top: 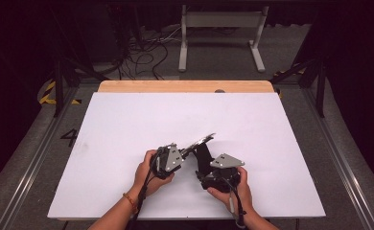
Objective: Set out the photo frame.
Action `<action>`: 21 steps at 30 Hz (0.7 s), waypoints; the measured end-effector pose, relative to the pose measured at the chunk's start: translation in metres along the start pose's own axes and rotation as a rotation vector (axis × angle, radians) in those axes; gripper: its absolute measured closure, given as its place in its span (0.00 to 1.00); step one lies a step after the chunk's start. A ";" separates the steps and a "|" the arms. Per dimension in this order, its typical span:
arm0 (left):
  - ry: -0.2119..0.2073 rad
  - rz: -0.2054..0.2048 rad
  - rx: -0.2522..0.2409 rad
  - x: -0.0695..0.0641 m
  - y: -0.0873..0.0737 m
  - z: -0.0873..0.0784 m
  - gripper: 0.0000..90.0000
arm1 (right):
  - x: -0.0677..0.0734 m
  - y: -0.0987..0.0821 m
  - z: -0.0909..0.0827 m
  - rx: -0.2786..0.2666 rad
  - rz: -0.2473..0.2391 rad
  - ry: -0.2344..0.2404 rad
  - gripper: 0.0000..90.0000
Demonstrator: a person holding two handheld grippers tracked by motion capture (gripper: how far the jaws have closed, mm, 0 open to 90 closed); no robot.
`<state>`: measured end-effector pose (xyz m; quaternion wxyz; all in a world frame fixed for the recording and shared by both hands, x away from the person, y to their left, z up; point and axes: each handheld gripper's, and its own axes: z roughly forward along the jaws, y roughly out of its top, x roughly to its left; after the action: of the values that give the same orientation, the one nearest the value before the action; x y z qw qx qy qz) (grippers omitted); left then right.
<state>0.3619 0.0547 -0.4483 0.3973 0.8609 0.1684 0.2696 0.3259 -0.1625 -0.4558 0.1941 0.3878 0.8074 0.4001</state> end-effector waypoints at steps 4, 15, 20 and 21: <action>-0.001 0.003 0.003 -0.001 0.000 0.000 0.90 | -0.003 -0.001 -0.001 -0.001 -0.016 0.022 0.33; 0.032 0.050 0.028 -0.009 0.004 -0.003 0.90 | -0.014 -0.001 -0.006 0.021 -0.028 0.052 0.32; 0.035 0.052 0.028 -0.012 0.005 -0.003 0.89 | -0.019 -0.002 -0.009 0.029 -0.040 0.049 0.32; 0.037 0.055 0.028 -0.013 0.005 -0.003 0.89 | -0.019 -0.002 -0.009 0.029 -0.040 0.050 0.32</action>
<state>0.3504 0.0469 -0.4466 0.3746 0.8654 0.1556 0.2940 0.3317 -0.1828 -0.4517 0.1761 0.3644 0.8253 0.3938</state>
